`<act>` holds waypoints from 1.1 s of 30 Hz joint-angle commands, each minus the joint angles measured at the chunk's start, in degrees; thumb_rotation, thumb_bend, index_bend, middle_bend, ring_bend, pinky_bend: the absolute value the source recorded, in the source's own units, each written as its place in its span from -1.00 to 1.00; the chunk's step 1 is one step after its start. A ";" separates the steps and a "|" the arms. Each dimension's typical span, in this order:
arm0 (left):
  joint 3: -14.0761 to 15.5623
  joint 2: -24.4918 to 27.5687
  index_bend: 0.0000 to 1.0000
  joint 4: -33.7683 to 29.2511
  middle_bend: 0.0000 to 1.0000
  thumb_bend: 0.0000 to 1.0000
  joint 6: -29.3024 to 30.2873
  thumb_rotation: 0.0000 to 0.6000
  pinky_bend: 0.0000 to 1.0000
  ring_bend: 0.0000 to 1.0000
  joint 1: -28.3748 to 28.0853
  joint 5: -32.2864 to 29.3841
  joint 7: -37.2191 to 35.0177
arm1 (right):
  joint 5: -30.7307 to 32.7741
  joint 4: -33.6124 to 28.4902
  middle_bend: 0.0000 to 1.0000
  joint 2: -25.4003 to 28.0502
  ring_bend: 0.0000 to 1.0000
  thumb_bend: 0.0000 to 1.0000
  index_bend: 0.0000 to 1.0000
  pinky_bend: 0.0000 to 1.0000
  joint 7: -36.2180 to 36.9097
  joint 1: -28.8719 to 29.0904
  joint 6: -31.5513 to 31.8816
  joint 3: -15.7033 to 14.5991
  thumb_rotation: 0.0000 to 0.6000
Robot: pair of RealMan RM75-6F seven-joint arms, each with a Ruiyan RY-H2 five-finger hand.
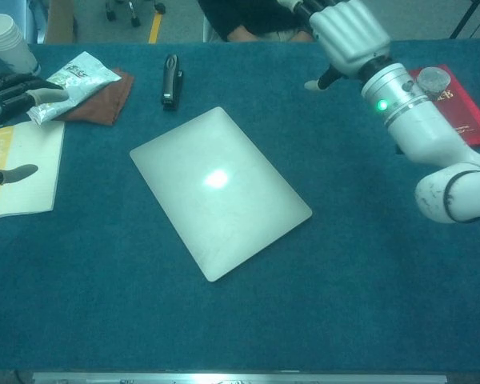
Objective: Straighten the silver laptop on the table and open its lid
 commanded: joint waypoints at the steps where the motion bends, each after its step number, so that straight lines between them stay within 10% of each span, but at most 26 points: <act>1: 0.02 -0.68 -0.88 0.64 -0.83 -0.46 -0.69 1.00 -0.90 -1.00 -0.86 0.44 -0.73 | 2.48 -13.21 -0.80 10.46 -0.99 -0.94 -0.99 -0.53 -6.75 -5.12 1.76 -0.24 1.00; 13: -0.64 -3.26 -0.87 2.31 -0.79 -0.46 -0.49 1.00 -0.87 -0.99 -1.96 -0.34 -1.87 | 5.60 -29.96 -0.80 24.23 -0.99 -0.82 -0.99 -0.53 -10.76 -14.15 7.02 -2.32 1.00; 33: 0.28 -4.76 -0.87 3.56 -0.79 -0.46 -6.81 1.00 -0.87 -0.99 -8.13 2.48 -3.26 | 1.21 -39.80 -0.80 33.94 -0.99 -0.82 -0.99 -0.53 -7.11 -27.86 19.52 -7.28 1.00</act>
